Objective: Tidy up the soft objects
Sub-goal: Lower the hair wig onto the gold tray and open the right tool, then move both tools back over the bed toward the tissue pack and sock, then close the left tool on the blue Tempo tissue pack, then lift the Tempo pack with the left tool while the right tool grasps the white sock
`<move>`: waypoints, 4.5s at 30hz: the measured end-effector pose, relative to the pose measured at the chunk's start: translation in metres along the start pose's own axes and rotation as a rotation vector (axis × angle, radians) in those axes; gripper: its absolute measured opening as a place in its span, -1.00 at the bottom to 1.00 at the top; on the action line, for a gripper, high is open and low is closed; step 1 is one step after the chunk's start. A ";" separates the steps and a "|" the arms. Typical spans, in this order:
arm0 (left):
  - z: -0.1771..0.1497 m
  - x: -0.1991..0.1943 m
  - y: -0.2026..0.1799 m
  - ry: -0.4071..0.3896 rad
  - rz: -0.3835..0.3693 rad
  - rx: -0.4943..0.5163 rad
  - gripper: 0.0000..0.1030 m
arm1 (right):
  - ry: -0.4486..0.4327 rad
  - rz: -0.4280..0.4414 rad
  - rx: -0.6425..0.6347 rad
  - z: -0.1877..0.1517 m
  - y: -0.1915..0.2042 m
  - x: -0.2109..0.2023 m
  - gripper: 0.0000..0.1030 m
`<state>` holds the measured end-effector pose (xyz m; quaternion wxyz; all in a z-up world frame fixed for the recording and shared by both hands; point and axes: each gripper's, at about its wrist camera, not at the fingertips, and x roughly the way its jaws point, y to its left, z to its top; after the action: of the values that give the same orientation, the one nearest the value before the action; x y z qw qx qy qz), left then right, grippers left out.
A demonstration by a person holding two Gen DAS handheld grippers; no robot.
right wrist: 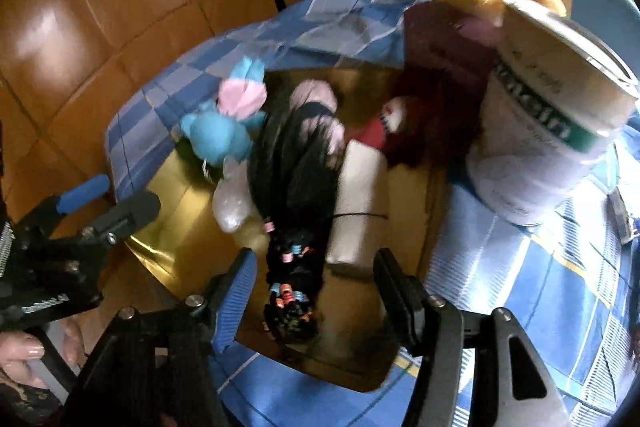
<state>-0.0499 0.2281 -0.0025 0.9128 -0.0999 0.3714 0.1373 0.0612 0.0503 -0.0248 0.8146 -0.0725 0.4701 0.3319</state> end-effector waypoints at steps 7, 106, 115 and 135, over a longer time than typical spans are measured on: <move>-0.001 -0.003 -0.009 -0.005 -0.010 0.026 0.96 | -0.057 -0.024 0.063 -0.007 -0.029 -0.021 0.19; 0.047 0.205 -0.475 0.378 -0.367 0.387 0.26 | -0.628 -0.185 1.318 -0.185 -0.372 -0.193 0.21; 0.010 0.122 -0.414 0.355 -0.484 0.630 0.26 | -0.660 -0.179 1.451 -0.212 -0.385 -0.197 0.21; -0.094 0.071 -0.318 0.185 -0.477 0.683 0.26 | -0.430 -0.217 1.282 -0.176 -0.374 -0.164 0.21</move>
<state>0.0405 -0.0861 -0.0931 0.8626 0.1134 0.4421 -0.2181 0.1072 -0.3902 -0.0604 0.8006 0.4448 0.3917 -0.0882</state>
